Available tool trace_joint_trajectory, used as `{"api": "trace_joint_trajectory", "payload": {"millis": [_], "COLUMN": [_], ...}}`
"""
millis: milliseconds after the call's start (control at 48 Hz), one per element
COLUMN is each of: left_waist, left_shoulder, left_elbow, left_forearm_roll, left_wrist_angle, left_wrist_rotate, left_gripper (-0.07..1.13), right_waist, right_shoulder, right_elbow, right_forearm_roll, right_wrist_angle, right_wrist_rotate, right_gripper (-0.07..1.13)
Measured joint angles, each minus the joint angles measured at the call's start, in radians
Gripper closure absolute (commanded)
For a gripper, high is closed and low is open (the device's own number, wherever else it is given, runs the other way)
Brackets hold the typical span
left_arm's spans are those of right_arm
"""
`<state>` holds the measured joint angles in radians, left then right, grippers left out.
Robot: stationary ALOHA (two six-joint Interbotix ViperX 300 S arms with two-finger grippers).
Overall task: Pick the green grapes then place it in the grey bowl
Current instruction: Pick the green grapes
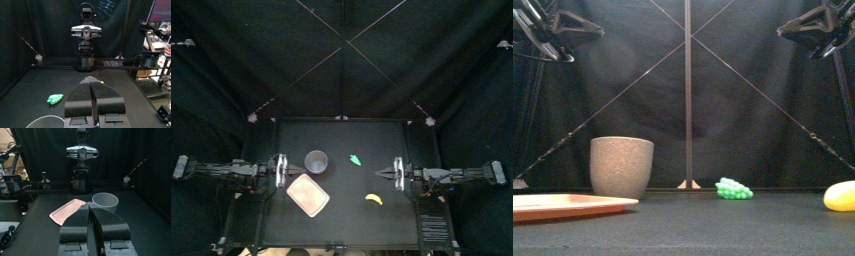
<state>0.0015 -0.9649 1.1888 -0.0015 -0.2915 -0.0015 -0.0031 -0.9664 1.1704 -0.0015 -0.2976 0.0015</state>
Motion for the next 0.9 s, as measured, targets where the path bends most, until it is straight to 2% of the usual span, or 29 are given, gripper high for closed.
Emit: {"api": "trace_joint_trajectory", "payload": {"millis": [229,396,562,750,833,896], "left_waist": [0.037,0.071,0.087,0.089,0.089,0.089], "left_shoulder": [0.008,0.008,0.008,0.009,0.009,0.009], "left_elbow": [-0.032,-0.058,-0.060,-0.060,-0.060,-0.060], "left_forearm_roll": [-0.003,-0.002,0.002,0.000,0.002,0.002], "left_wrist_angle": [0.170,0.224,0.225,0.224,0.218,0.215], "left_wrist_rotate": [0.005,0.005,0.005,0.005,0.005,0.005], "left_gripper": [0.89,0.89,0.89,0.89,0.89,0.89], "right_waist": [-0.034,-0.138,-0.224,-0.272,-0.279,-0.285], "right_shoulder": [0.069,0.179,0.316,0.489,0.577,0.657], "right_elbow": [-0.006,-0.063,-0.120,-0.181,-0.221,-0.256], "right_forearm_roll": [0.038,0.100,0.143,0.186,0.204,0.209], "right_wrist_angle": [0.072,0.170,0.219,0.235,0.255,0.273], "right_wrist_rotate": [0.026,0.043,0.041,0.041,0.041,0.040], "right_gripper": [0.94,0.84,0.58,0.19,0.08,0.04]}}
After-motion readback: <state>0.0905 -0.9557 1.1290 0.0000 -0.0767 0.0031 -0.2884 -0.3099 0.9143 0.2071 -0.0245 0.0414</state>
